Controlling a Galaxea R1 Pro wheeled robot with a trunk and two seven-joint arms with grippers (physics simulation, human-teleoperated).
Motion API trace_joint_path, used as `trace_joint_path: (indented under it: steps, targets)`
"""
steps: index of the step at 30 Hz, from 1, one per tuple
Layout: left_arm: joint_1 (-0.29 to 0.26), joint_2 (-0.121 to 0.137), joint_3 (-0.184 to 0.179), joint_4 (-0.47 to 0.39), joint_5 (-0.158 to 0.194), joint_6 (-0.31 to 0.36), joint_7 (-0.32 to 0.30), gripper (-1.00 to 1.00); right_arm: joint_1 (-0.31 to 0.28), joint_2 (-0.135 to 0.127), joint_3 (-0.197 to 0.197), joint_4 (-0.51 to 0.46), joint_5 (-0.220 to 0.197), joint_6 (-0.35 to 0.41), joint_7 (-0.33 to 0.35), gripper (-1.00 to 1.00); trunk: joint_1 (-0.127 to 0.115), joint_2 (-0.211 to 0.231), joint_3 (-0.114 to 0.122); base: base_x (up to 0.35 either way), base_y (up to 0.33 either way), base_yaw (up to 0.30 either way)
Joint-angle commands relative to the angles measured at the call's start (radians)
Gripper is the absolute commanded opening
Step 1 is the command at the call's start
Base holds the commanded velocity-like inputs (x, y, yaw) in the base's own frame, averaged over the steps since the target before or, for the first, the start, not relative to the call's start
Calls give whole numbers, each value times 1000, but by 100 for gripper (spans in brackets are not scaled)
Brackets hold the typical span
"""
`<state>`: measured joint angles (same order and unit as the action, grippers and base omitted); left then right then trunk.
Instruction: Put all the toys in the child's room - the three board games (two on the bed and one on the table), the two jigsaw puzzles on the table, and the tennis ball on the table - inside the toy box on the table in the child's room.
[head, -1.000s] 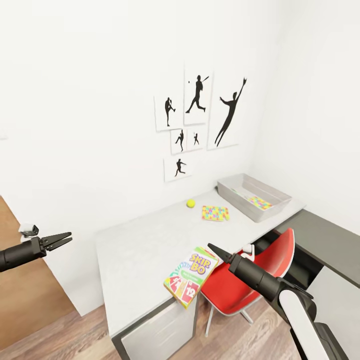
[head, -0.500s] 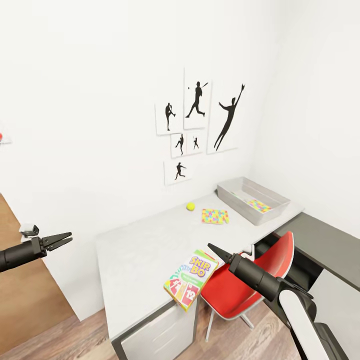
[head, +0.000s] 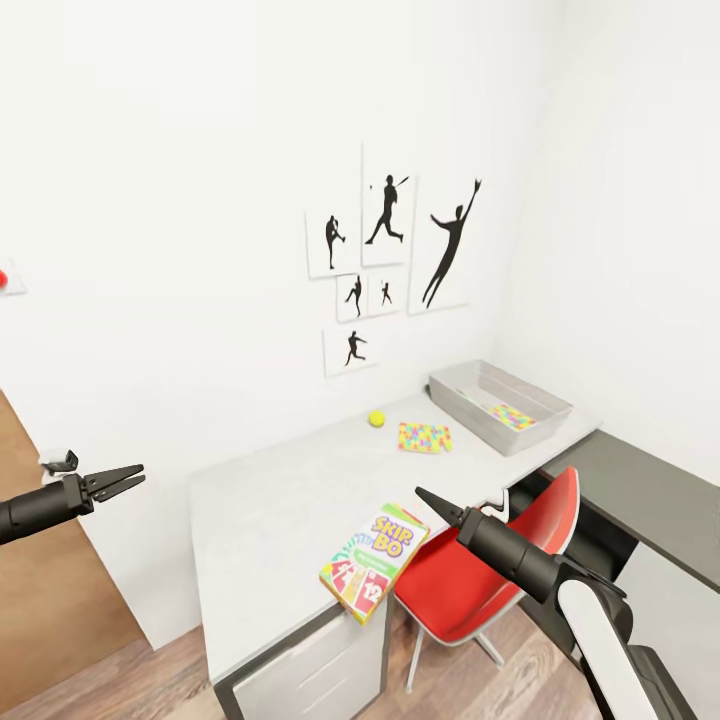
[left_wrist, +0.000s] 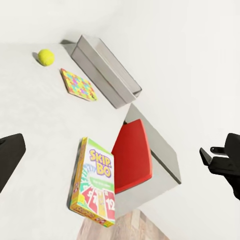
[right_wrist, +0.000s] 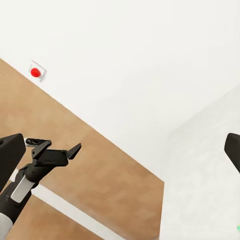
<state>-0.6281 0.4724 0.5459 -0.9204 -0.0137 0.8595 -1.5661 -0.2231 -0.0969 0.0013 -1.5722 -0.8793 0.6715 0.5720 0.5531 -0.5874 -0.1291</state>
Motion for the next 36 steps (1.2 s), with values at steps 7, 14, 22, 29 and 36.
trace_joint_path:
  steps: [7, 14, 22, 29, 36]
  targets:
    - [-1, 0, 1, 0, -2, 11, -5, 100, -1, 0, 0, 0, -7, 5, -2, 100, 0, -2, 2, 0, -2, 0]
    - [-1, 0, 0, 0, -2, 11, -5, 100, -1, -1, -1, 0, -12, 5, -7, 100, 0, -2, 2, 0, 0, 0]
    - [-1, 0, 0, 0, -2, 10, -5, 100, -1, 0, -14, 0, -13, 6, -8, 100, 0, -2, 2, 0, 0, 0]
    - [-1, 0, 0, 0, -2, 10, -5, 100, -2, -14, -41, 16, -15, 11, -10, 100, 0, -2, 2, 0, 0, 0]
    - [-1, 0, 0, 0, -2, 10, -5, 100, -1, -21, -274, 46, -16, 75, 71, 100, 0, -2, 2, 0, 0, 0]
